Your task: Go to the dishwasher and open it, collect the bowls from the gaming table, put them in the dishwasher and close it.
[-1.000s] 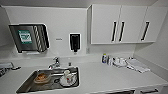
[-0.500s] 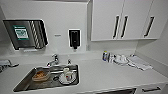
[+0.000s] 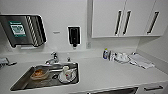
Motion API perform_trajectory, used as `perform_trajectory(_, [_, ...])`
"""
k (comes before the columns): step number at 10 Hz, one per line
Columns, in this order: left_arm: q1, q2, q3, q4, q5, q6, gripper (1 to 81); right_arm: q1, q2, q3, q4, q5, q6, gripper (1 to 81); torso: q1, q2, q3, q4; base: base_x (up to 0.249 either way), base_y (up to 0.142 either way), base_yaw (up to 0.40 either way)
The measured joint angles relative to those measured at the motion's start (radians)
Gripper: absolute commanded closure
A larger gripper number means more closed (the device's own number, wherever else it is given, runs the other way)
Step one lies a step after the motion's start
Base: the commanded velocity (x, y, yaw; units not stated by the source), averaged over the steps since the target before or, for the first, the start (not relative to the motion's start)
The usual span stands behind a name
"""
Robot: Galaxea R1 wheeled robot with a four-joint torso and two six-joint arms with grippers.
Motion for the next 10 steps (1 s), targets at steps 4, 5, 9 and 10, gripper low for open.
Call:
perform_trajectory(4, [0.001,0.005,0.000,0.000,0.001,0.000,1.0,0.078,-0.109,0.090,0.004,-0.003,0.089,1.0,0.091,-0.146,0.000,0.000,0.000,0.000,0.000])
perform_trajectory(5, [0.001,0.005,0.000,0.000,0.002,0.000,1.0,0.091,-0.134,0.118,0.004,-0.005,0.107,1.0,0.114,-0.183,0.000,0.000,0.000,0.000,0.000])
perform_trajectory(9, [0.012,0.021,-0.001,0.000,0.005,0.000,1.0,0.181,-0.248,0.230,0.004,-0.016,0.227,1.0,0.193,-0.310,-0.003,0.000,0.000,0.000,0.000])
perform_trajectory(10, [0.011,0.021,-0.001,0.000,0.002,0.000,1.0,0.197,-0.258,0.236,0.004,-0.023,0.249,1.0,0.197,-0.318,-0.015,0.000,0.000,0.000,0.000])
